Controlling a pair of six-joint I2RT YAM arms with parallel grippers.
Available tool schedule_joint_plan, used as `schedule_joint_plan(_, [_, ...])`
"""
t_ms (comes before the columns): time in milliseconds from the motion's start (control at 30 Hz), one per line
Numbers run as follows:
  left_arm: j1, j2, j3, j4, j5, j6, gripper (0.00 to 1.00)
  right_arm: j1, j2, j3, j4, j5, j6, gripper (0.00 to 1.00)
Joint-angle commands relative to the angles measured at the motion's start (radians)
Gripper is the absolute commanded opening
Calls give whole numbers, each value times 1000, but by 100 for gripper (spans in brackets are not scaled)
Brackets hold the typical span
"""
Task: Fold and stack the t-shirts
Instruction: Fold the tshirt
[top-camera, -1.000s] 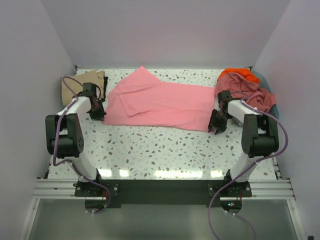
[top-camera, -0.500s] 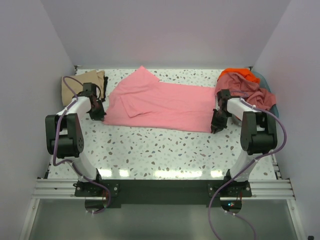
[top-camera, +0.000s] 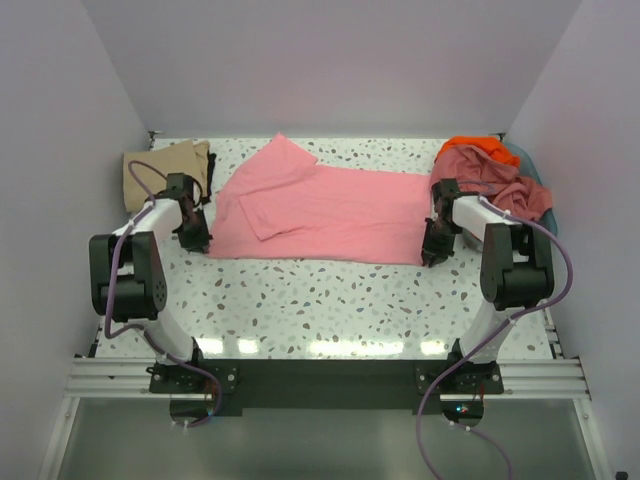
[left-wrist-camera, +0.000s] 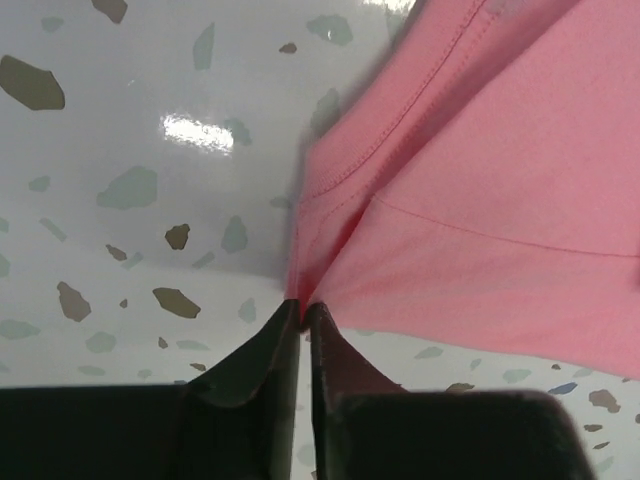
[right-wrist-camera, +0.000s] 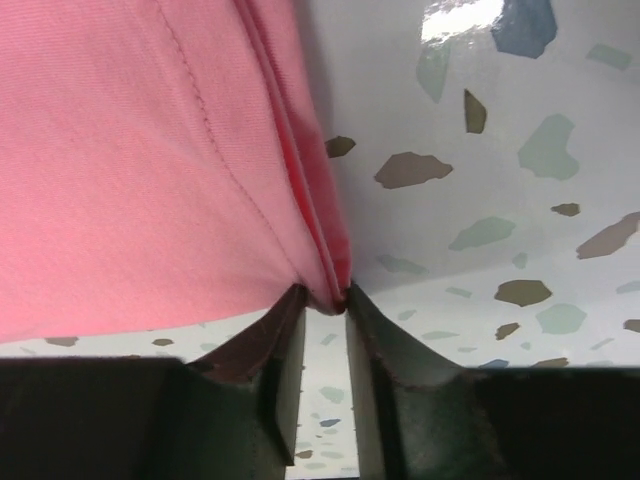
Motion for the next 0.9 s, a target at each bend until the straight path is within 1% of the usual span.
schedule_joint_plan(0, [11,-62,-2,-44,-25,-27,23,-4,-12,6,-28,85,-24,30])
schedule_joint_plan(33, [11,-69,2,-49,-31,-29,31,-4,-14,10,-36,85,-24,34])
schedule_joint_plan(67, [10,-84,19,-57,-47,-38,47,-4,-20,15,-41,83,-23,38])
schedule_joint_plan(100, [9,-91,31,-69,-54,-43,54,-4,-30,26,-47,83,-26,41])
schedule_joint_plan(133, [9,-98,50,-77,-62,-46,59,-4,-35,33,-57,82,-26,47])
schedule_joint_plan(167, [6,-105,86,-84,-71,-55,62,-4,-44,40,-61,80,-29,49])
schedule_joint_plan(267, [-41,-110,174,-101,-94,-73,64,-2,-70,61,-70,74,-29,53])
schedule_joint_plan(367, [-148,-86,246,-109,-88,-113,64,-2,-95,81,-84,66,-24,54])
schedule_joint_plan(400, [-205,-76,254,-97,-74,-127,63,-2,-104,89,-87,63,-24,54])
schedule_joint_plan(467, [-257,-43,257,-69,-22,-164,61,-2,-130,93,-94,52,-21,55])
schedule_joint_plan(500, [-306,-29,258,-46,-10,-174,60,-2,-141,99,-96,49,-20,55])
schedule_joint_plan(600, [-378,40,275,-34,9,-201,57,-2,-182,113,-108,37,-15,55])
schedule_joint_plan(700, [-408,89,272,-16,7,-211,54,-2,-221,119,-120,31,-14,55])
schedule_joint_plan(867, [-411,120,271,17,-8,-210,50,-2,-265,95,-123,8,-8,56])
